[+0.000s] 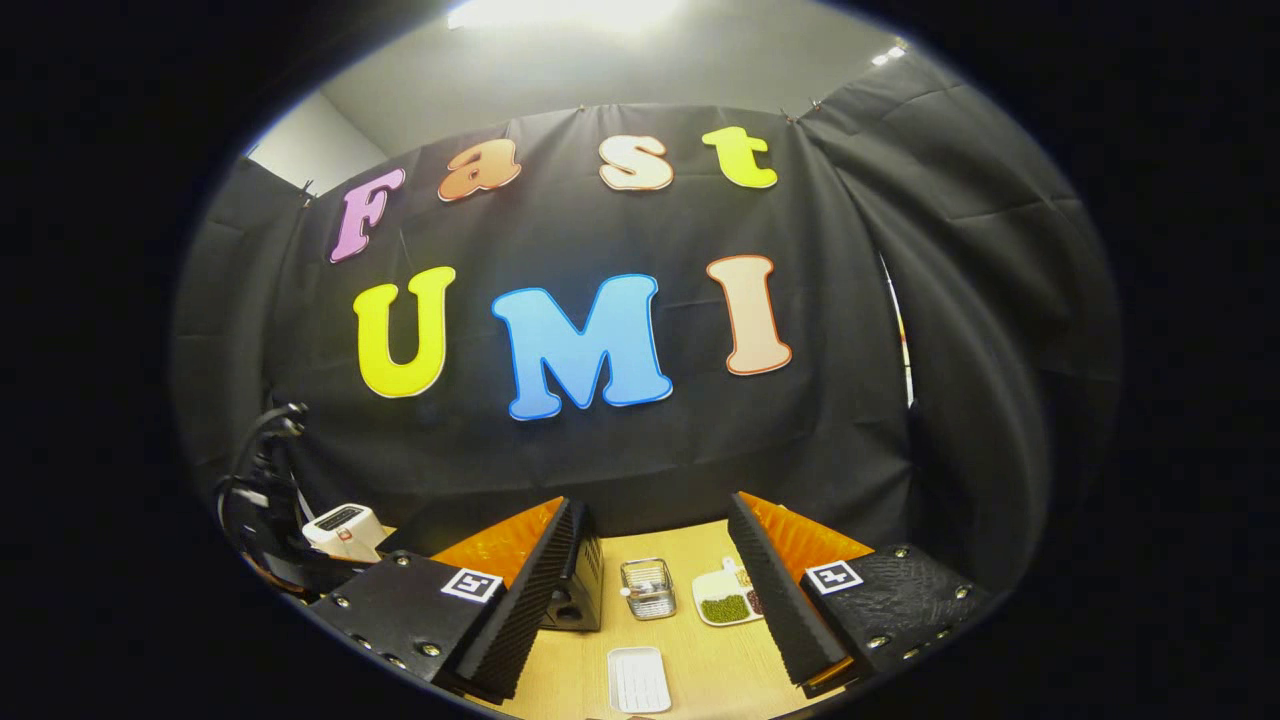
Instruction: Open the electric oven with the left hand, put the food in, and close the electric oven.
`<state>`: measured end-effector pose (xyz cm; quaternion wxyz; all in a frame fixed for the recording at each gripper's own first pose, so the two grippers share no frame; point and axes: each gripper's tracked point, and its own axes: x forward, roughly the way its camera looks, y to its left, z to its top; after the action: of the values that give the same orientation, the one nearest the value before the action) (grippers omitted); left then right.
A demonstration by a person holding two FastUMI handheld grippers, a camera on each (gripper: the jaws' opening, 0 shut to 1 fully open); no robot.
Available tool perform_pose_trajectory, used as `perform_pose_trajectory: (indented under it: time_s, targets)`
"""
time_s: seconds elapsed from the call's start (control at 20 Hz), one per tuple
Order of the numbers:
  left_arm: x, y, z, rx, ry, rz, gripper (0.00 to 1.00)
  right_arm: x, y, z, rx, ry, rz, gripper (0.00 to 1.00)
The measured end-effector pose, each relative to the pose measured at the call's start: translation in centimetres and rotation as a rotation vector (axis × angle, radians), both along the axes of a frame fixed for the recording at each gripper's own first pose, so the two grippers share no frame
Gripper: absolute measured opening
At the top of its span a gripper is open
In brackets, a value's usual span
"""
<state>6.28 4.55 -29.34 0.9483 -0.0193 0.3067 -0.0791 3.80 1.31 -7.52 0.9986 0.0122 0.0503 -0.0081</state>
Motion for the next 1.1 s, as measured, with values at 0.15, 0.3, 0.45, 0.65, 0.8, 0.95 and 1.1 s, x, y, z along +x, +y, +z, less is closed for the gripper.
perform_pose_trajectory:
  time_s: [0.15,0.3,0.45,0.65,0.8,0.95,1.1]
  targets:
    - [-0.2,-0.1,7.4,-0.026,-0.206,0.015,0.98,-0.1,1.7,2.0,0.002,-0.029,0.023,0.95]
    - [-1.1,0.7,13.3,-0.032,-0.371,0.04,0.98,-0.6,3.5,4.0,-0.005,-0.06,0.05,0.95]
    - [-1.9,1.0,17.3,-0.038,-0.477,0.054,0.96,-1.4,5.2,5.7,-0.011,-0.087,0.072,0.95]
    - [-3.8,1.8,21.2,-0.039,-0.535,0.065,0.98,-2.1,6.5,7.4,-0.008,-0.111,0.087,0.95]
    - [-4.6,1.7,21.5,-0.05,-0.546,0.066,0.98,-3.1,7.0,8.1,-0.015,-0.124,0.088,0.95]
    - [-5.3,1.5,22.1,-0.039,-0.566,0.062,0.98,-3.6,7.5,8.2,-0.016,-0.129,0.098,0.95]
    - [-6.3,1.2,22.7,-0.028,-0.58,0.053,0.98,-3.8,8.4,8.3,-0.02,-0.133,0.11,0.95]
